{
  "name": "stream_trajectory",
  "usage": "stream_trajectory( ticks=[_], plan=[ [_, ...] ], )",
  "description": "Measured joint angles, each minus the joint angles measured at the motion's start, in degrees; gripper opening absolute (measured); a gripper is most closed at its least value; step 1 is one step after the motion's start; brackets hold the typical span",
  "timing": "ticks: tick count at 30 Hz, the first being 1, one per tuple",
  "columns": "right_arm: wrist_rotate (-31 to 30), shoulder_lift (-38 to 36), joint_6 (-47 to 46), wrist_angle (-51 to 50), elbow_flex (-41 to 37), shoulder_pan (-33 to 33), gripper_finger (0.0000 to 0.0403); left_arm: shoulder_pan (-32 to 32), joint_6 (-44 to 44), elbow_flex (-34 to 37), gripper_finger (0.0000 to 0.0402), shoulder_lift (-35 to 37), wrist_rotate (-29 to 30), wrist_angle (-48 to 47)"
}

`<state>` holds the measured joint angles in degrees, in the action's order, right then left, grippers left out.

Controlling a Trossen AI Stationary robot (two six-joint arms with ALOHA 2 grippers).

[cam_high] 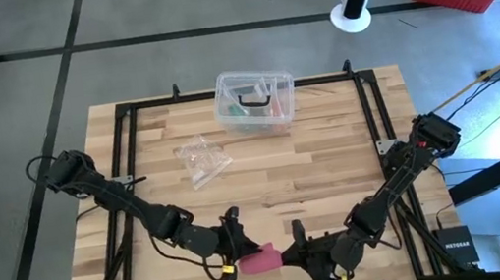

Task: Roll bandage
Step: Roll the pink bandage

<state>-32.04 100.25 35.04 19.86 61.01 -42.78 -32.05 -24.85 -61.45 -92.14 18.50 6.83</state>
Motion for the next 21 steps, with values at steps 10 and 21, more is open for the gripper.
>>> stream_trajectory(
  ticks=[10, 21],
  plan=[
    [-0.1, 0.0, 4.0, -0.9, 2.0, 0.0, 0.0014, 1.2, -4.4, 0.0, 0.008, -0.1, -4.6, 1.0],
    [0.1, 0.0, 4.9, 0.7, 2.1, -0.1, 0.0015, 2.2, -5.9, 0.0, 0.0176, -0.1, -15.4, 3.1]
  ],
)
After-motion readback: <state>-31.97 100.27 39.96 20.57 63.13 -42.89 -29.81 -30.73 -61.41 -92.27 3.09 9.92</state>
